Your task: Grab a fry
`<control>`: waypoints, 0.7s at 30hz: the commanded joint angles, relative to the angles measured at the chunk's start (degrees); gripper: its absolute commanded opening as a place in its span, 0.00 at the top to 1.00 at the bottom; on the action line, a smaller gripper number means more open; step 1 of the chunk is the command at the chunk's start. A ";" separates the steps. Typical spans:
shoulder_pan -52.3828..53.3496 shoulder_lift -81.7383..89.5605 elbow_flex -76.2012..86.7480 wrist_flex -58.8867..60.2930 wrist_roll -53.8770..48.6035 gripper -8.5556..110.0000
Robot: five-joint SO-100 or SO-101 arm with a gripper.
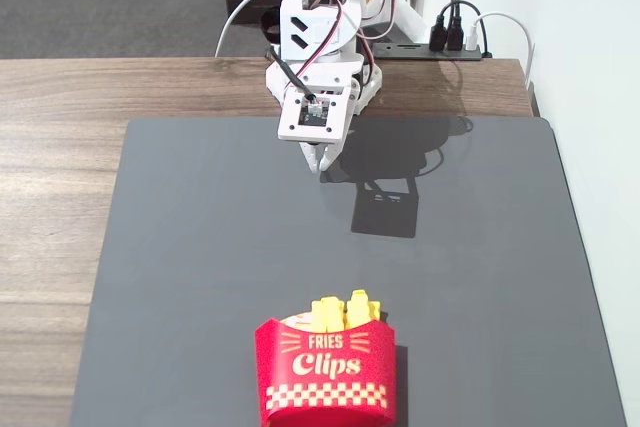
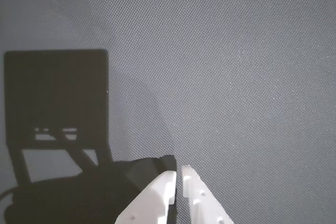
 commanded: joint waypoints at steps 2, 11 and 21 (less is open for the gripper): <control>-0.18 -0.18 0.09 0.09 -0.35 0.92; -0.62 0.09 0.09 0.35 -2.02 0.92; -1.58 -1.05 -3.08 1.93 -4.13 0.92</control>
